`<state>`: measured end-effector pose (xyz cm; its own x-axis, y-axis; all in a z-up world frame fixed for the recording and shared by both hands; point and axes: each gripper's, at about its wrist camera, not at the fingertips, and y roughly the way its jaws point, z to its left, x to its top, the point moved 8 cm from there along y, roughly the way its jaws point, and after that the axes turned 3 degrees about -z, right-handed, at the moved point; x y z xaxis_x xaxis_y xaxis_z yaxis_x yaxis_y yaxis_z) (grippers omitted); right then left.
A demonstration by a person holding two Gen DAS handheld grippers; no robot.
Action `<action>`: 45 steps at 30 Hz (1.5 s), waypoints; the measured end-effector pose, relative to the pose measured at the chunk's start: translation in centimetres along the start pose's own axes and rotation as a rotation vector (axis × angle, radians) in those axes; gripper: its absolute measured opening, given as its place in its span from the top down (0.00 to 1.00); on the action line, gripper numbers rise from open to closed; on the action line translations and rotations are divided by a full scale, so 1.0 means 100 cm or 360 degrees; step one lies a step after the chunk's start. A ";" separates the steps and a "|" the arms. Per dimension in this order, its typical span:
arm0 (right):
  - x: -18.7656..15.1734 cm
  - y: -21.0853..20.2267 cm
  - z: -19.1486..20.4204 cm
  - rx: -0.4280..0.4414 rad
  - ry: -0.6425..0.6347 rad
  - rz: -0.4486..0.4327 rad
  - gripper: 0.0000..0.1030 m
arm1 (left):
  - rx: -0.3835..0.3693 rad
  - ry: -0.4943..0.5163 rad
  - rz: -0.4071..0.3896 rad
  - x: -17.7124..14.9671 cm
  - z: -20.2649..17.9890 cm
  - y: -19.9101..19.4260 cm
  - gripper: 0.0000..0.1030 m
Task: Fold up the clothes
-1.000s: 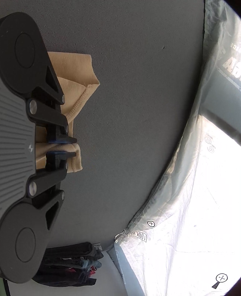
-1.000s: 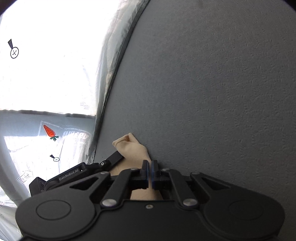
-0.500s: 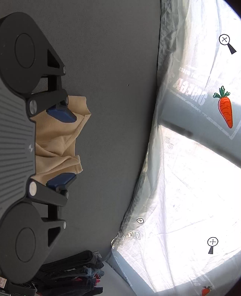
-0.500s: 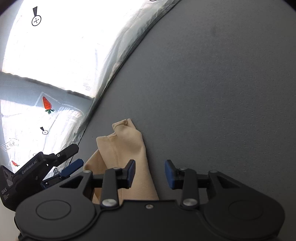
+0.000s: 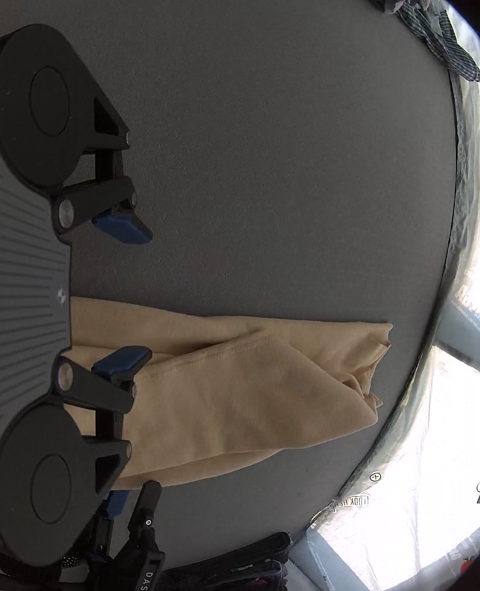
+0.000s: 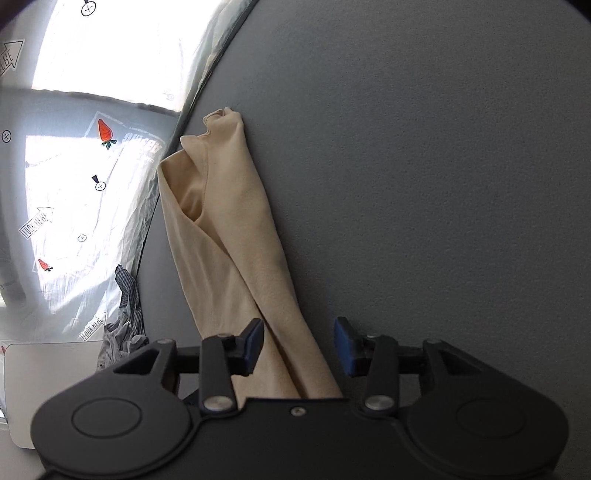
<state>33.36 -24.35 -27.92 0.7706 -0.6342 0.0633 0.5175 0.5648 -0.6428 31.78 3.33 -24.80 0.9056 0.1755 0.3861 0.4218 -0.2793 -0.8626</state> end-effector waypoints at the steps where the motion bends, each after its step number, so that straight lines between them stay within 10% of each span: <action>1: -0.006 -0.003 -0.003 0.0015 0.0012 0.0011 0.57 | -0.0015 -0.0013 -0.0009 -0.009 0.003 -0.003 0.40; 15: -0.080 -0.037 -0.041 0.0187 0.0047 0.0171 0.63 | -0.0524 -0.0118 0.0155 -0.110 -0.008 -0.034 0.38; 17: -0.090 -0.038 -0.045 0.0182 0.0001 0.0220 0.79 | -0.0571 -0.0152 0.0166 -0.119 -0.007 -0.036 0.42; 23: -0.100 -0.037 -0.041 0.0172 -0.0076 0.0254 0.85 | -0.0635 -0.0309 0.0213 -0.137 0.004 -0.035 0.63; 28: -0.103 -0.036 -0.033 0.0170 -0.0121 0.0251 0.81 | -0.0561 -0.0233 0.0193 -0.133 -0.004 -0.035 0.67; 31: -0.105 -0.035 -0.028 0.0169 -0.0148 0.0249 0.91 | -0.0510 -0.0119 0.0164 -0.135 -0.007 -0.036 0.92; 45: -0.046 -0.078 0.044 0.0651 0.0100 -0.0025 0.91 | -0.0964 -0.0451 -0.0297 -0.029 -0.028 -0.103 0.92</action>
<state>27.41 -23.58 -19.82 0.7440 -0.6680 0.0160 0.6438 0.7102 -0.2847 24.98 3.02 -16.12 0.8040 0.4887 0.3387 0.5941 -0.6837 -0.4238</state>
